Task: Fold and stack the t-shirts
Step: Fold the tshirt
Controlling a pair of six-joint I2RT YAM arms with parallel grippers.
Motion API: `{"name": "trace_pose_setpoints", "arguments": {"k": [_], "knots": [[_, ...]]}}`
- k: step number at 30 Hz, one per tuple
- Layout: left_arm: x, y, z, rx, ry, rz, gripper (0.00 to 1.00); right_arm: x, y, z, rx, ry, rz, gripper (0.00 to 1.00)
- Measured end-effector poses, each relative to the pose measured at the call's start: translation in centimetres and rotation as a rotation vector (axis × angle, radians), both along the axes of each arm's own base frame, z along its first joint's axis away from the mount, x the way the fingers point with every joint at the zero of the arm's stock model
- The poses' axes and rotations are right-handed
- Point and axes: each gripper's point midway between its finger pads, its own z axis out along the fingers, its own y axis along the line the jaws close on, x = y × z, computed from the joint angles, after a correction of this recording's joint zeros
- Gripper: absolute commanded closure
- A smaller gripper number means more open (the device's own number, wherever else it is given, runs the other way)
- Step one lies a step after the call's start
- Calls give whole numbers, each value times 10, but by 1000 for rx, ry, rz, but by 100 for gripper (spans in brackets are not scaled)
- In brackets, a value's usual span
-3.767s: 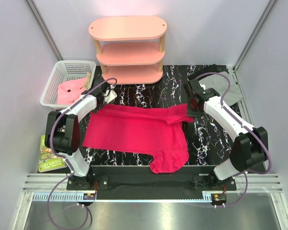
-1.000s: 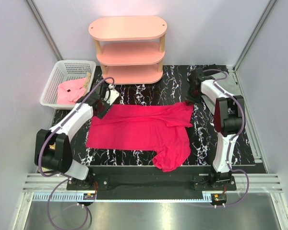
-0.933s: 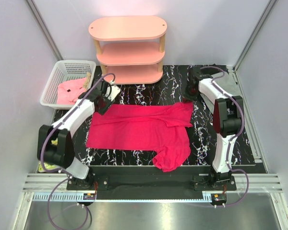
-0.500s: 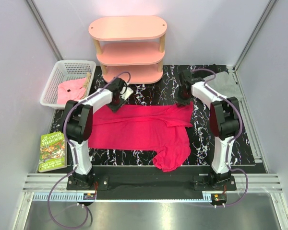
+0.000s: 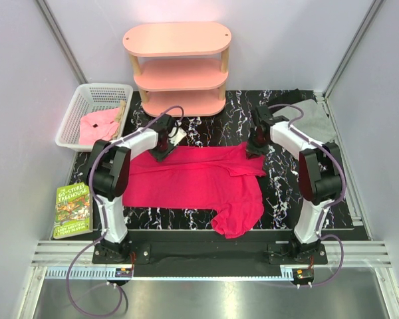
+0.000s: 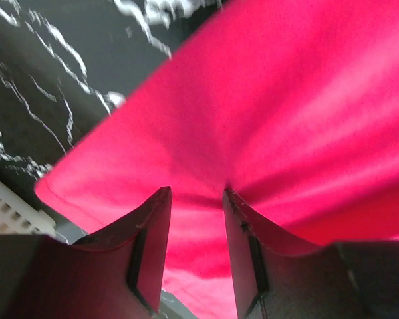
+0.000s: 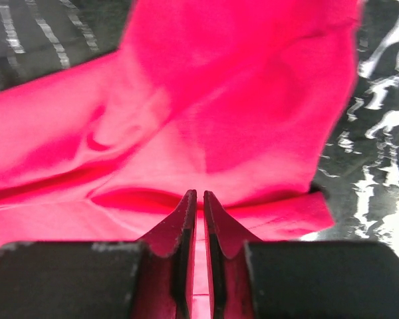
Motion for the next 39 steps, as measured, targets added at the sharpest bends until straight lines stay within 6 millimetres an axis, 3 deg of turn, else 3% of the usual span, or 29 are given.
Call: {"name": "trace_pose_setpoints", "arguments": {"k": [3,7,11,15,22,26,29,34,39], "knots": [[-9,4,-2,4,12,3,59,12,17,8,24,-22,22,85],[-21,7,-1,-6,12,13,59,41,64,18,89,-76,90,85],[-39,10,1,-24,21,25,58,52,95,1,130,-58,132,85],[-52,11,12,-44,11,28,58,49,101,-36,138,25,135,85],[-46,5,27,-62,-25,41,57,51,106,-39,184,51,134,86],[-29,-12,49,-96,-84,38,58,51,105,-40,182,51,132,87],[-17,-44,64,-122,-132,-10,60,51,106,-39,183,52,133,87],[-15,-94,53,-140,-116,-93,62,51,105,-39,184,52,132,87],[-15,-112,42,-135,-92,-115,63,51,105,-40,184,53,132,87]]}}
